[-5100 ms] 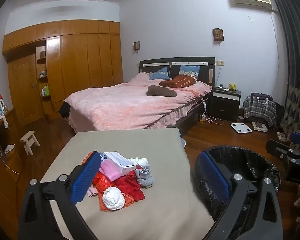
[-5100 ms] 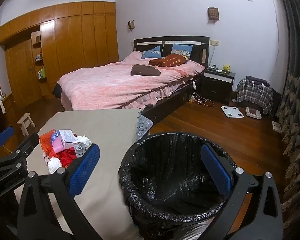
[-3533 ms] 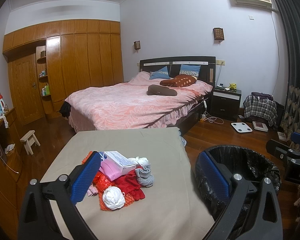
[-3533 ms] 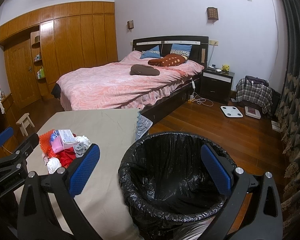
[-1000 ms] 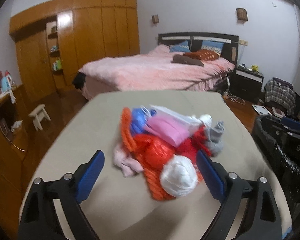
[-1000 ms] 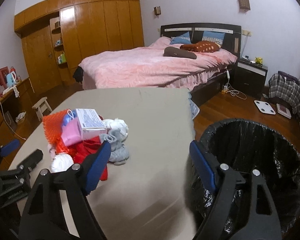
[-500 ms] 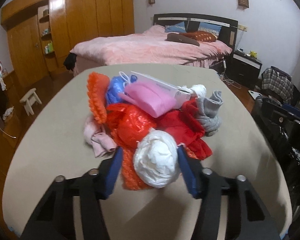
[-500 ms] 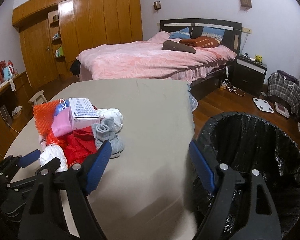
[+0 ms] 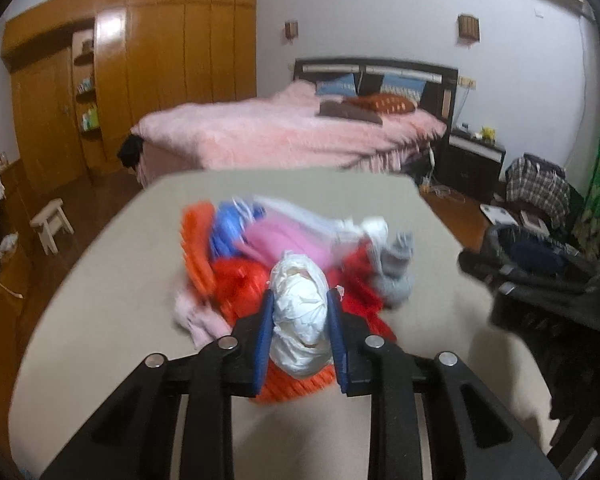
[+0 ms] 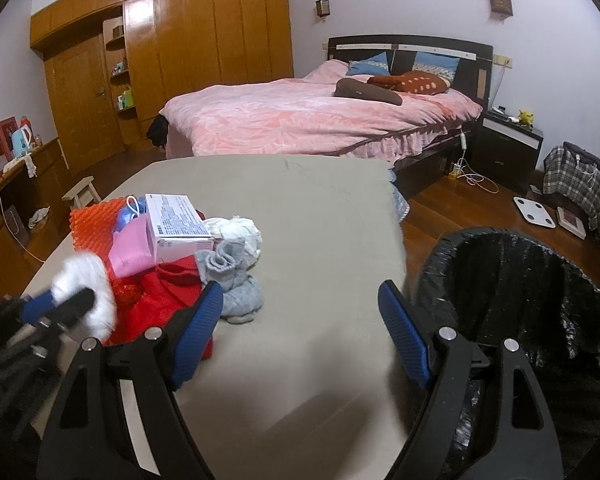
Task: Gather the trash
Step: 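Carry the bag and sock over the black bin and open both tools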
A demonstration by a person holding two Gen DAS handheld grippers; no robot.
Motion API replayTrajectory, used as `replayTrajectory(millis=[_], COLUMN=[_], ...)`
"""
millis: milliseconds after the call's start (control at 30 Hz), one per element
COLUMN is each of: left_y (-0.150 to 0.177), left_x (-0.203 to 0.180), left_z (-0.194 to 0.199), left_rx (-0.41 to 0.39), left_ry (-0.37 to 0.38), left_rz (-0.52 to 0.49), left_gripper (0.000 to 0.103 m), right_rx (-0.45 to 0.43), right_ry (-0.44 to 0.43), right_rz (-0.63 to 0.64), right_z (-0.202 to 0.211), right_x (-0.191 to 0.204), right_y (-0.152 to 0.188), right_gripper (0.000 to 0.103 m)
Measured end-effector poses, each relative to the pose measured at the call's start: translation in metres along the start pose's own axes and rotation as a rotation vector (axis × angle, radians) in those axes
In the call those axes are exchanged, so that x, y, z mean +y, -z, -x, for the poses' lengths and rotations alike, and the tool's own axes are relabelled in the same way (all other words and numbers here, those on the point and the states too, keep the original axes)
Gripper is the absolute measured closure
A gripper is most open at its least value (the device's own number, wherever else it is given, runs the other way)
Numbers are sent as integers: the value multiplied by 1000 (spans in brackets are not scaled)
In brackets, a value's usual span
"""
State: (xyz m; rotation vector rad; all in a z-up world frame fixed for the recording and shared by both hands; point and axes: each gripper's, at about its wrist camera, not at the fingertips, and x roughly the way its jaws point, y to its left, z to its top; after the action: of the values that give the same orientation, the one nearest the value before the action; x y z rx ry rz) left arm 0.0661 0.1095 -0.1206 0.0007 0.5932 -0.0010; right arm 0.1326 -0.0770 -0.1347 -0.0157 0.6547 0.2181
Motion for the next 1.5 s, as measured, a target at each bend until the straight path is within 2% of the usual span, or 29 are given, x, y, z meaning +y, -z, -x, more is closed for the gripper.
replayTrajectory(millis=[133, 300, 400, 467, 533, 633, 867, 1133, 1500], left_y=[-9, -15, -18, -20, -21, -19, -25, -40, -60], left_x=[12, 27, 35, 37, 39, 39, 26, -10, -108], left_z=[1, -3, -6, -7, -7, -6, 0, 4, 2], left_rx=[-45, -50, -52, -51, -53, -51, -66, -89, -114], left_ry=[-41, -79, -98, -103, -108, -110, -87, 7, 220], left_rz=[1, 17, 25, 27, 28, 30, 12, -18, -102], left_gripper=[77, 77, 77, 77, 77, 77, 77, 77, 77], right_rx=[21, 46, 61, 81, 108, 104, 52, -48, -103], right_ry=[-22, -45, -71, -92, -149, -185, -196, -151, 60], right_rz=[8, 22, 26, 36, 31, 42, 6, -44, -133], right_z=[-17, -38, -50, -60, -67, -63, -29, 23, 78], right_x=[12, 26, 34, 39, 40, 43, 27, -17, -116], right_y=[-2, -4, -7, -9, -10, -12, -21, -36, -24], right_gripper=[28, 31, 36, 47, 74, 89, 90, 90, 90])
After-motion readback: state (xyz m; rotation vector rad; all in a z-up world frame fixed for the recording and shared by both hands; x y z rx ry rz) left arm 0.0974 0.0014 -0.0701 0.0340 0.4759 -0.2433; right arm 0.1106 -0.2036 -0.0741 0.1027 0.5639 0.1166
